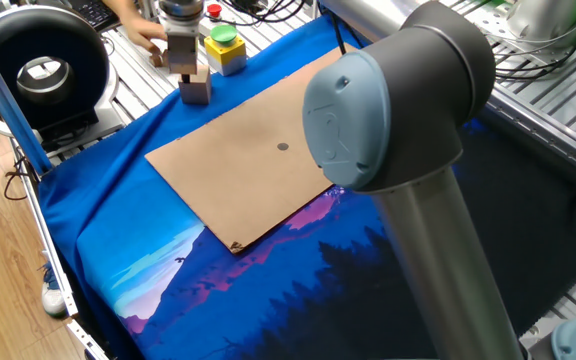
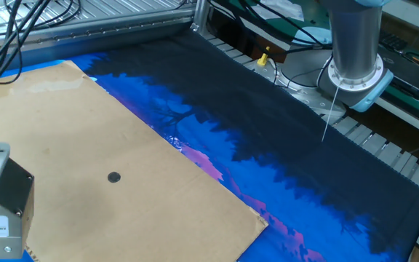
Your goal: Grab the block and place it at the designated location
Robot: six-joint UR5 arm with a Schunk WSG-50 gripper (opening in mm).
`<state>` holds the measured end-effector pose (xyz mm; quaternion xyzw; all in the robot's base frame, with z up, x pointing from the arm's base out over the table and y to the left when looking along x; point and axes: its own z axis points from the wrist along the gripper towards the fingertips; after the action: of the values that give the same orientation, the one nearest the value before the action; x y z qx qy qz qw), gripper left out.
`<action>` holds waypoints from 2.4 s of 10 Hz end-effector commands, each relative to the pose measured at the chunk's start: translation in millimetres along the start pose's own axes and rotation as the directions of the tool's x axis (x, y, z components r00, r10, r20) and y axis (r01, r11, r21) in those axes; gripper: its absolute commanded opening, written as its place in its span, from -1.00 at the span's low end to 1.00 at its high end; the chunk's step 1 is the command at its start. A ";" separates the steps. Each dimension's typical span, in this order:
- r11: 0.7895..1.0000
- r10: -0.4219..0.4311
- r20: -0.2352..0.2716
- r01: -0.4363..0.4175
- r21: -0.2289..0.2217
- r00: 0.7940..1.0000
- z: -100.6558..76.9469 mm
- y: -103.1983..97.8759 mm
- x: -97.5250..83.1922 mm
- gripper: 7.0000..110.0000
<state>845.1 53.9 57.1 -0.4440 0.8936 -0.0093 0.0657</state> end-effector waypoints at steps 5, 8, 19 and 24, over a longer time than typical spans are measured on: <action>1.000 0.017 0.024 -0.018 0.003 1.000 -3.1 -10.5 -1.4 0.15; 1.000 0.015 0.011 -0.016 0.027 1.000 -1.5 -22.2 -2.6 0.15; 0.999 0.036 0.008 -0.036 -0.002 0.999 0.1 -17.6 -2.6 0.15; 0.984 0.176 -0.022 -0.176 0.003 0.984 -0.6 -16.2 7.5 0.15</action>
<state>856.3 39.9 57.8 -0.3890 0.9192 -0.0117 0.0597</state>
